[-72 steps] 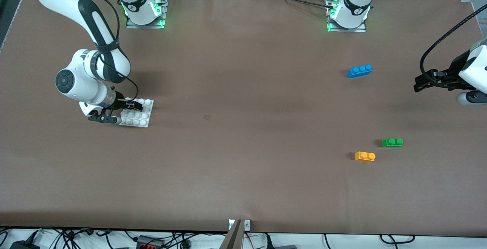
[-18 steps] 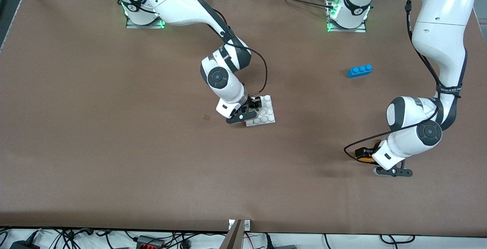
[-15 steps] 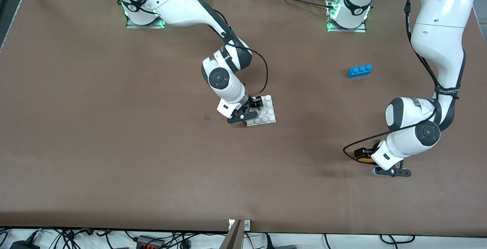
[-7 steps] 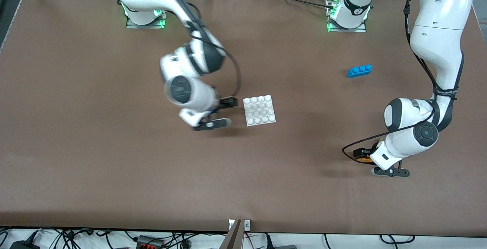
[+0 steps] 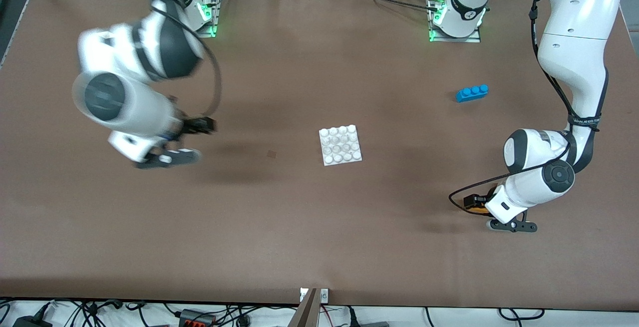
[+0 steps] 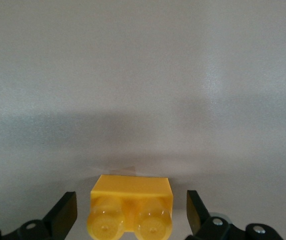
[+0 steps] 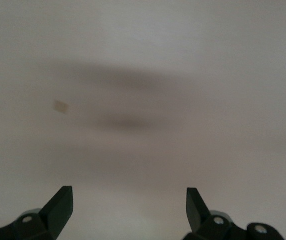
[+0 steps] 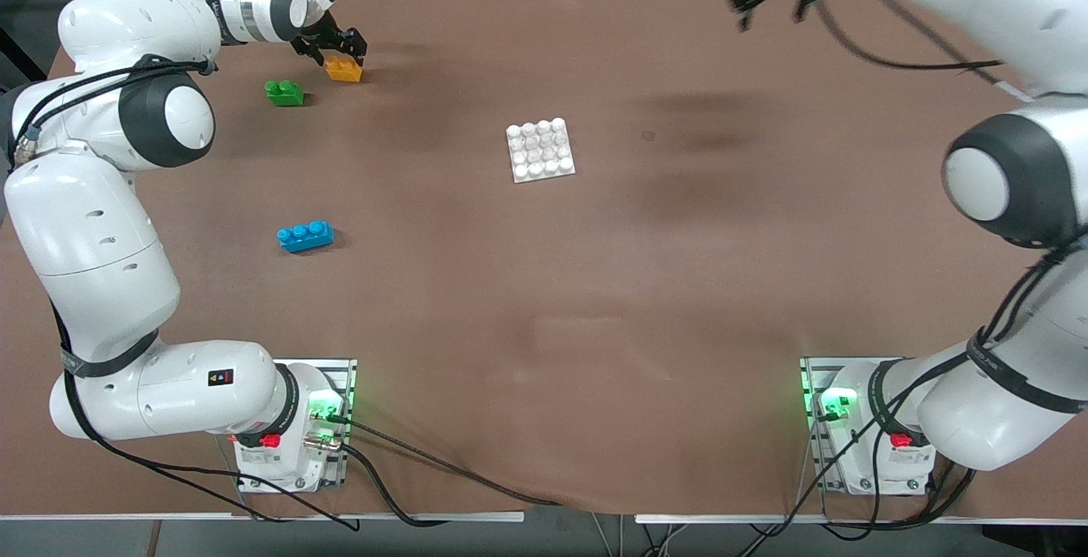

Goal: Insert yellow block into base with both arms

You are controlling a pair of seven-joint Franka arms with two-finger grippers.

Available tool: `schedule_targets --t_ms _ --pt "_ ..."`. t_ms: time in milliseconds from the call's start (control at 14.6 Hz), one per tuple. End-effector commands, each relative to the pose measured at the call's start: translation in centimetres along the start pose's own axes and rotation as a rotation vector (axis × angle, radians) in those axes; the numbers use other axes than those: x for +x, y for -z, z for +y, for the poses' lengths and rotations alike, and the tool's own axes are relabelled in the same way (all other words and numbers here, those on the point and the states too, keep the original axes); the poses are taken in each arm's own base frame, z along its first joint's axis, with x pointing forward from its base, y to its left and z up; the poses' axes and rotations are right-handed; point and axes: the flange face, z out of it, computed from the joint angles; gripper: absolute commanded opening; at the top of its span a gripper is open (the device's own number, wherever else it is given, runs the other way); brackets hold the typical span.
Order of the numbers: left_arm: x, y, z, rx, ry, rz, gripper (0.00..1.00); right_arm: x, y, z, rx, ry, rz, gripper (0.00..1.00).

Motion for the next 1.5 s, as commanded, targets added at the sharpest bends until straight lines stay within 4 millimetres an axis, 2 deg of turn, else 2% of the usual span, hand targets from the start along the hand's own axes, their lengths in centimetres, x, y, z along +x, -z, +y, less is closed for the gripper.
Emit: schedule_targets --t_ms 0,68,137,341,410,546,683,819,956,1434 --pt "0.3 0.1 -0.2 0.016 -0.02 0.007 0.84 -4.7 4.3 8.8 0.039 -0.031 -0.039 1.0" --pt "0.3 0.1 -0.2 0.016 -0.02 0.006 0.82 -6.3 6.0 12.3 0.061 -0.058 -0.014 1.0" --pt "0.3 0.1 -0.2 0.016 -0.025 0.006 0.79 -7.4 6.8 14.5 0.073 -0.012 -0.016 1.0" --pt "0.3 0.2 -0.1 0.015 -0.044 0.007 0.76 -9.4 7.1 20.6 0.11 0.038 0.006 1.0" --pt "0.4 0.4 -0.1 0.015 -0.044 0.007 0.76 -9.8 7.5 21.5 0.097 0.056 0.024 1.0" --pt "0.4 0.7 -0.3 0.016 -0.041 0.01 0.74 -10.8 7.7 21.5 0.049 0.075 0.018 1.0" --pt "0.4 0.8 -0.1 0.016 -0.044 0.007 0.73 -12.5 6.3 21.8 0.068 0.073 0.02 1.0" --pt "0.3 1.1 0.1 0.015 -0.046 -0.019 0.73 -14.1 7.8 22.1 0.037 0.057 0.152 1.0" --pt "0.4 2.3 0.4 0.016 -0.046 -0.029 0.73 -14.0 8.5 22.5 0.022 0.055 0.197 1.0" --pt "0.3 3.1 0.7 0.016 -0.053 -0.051 0.71 -13.9 8.8 21.6 0.029 0.019 0.186 1.0"
